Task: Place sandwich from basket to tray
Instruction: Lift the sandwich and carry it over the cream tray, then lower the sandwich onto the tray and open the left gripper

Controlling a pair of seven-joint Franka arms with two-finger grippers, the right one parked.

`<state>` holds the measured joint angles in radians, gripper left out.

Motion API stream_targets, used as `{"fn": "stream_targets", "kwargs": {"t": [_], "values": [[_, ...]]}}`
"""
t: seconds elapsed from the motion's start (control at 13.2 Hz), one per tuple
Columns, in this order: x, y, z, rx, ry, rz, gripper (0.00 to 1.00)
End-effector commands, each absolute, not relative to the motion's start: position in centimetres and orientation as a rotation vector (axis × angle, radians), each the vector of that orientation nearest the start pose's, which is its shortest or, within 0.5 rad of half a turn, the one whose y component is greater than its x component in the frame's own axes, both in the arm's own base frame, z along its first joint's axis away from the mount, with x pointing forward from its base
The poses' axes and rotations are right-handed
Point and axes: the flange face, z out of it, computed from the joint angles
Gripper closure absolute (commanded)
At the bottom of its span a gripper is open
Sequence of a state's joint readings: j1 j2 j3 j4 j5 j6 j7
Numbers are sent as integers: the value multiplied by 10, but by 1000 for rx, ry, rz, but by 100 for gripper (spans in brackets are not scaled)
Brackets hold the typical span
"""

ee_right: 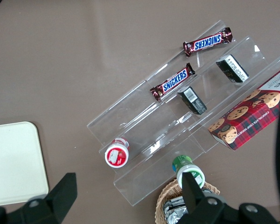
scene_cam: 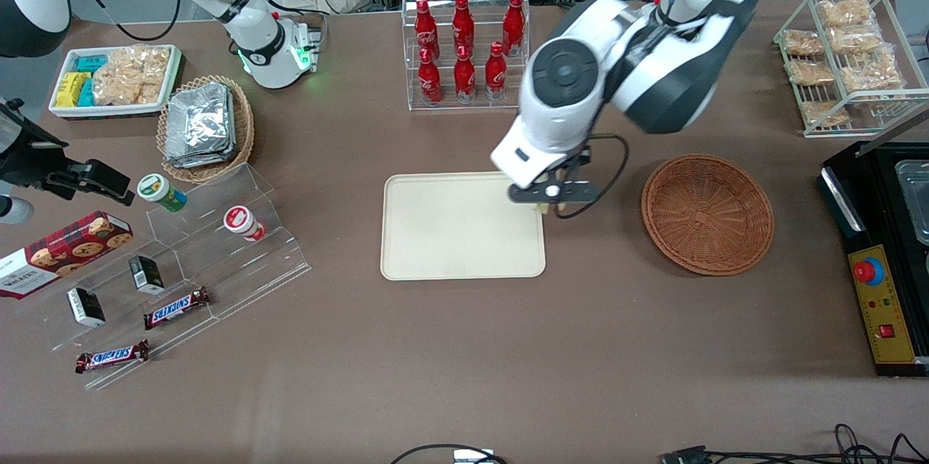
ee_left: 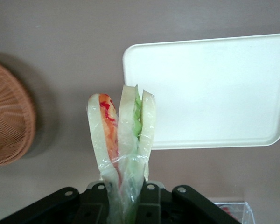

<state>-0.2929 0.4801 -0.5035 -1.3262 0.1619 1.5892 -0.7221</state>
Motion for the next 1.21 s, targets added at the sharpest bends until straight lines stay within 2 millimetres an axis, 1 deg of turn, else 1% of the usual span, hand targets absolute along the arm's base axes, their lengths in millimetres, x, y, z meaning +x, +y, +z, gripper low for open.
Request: {"fn": "stream_targets", "kwargs": {"t": [0.0, 0.15, 0.3, 0.38, 0.45, 0.53, 0.6, 0.75, 0.91, 1.13], "values": [[531, -434, 429, -3104, 112, 191, 86], [522, -444, 371, -3140, 101, 161, 85], [521, -445, 309, -3117, 114, 126, 85], [523, -447, 284, -3110, 83, 117, 85], [524, -447, 263, -3097, 90, 106, 85], [525, -446, 246, -3082, 114, 95, 85], [525, -447, 233, -3083, 129, 93, 85], [525, -446, 216, -3087, 135, 101, 85], [525, -444, 212, -3082, 115, 103, 85], [526, -440, 211, -3079, 45, 107, 85]]}}
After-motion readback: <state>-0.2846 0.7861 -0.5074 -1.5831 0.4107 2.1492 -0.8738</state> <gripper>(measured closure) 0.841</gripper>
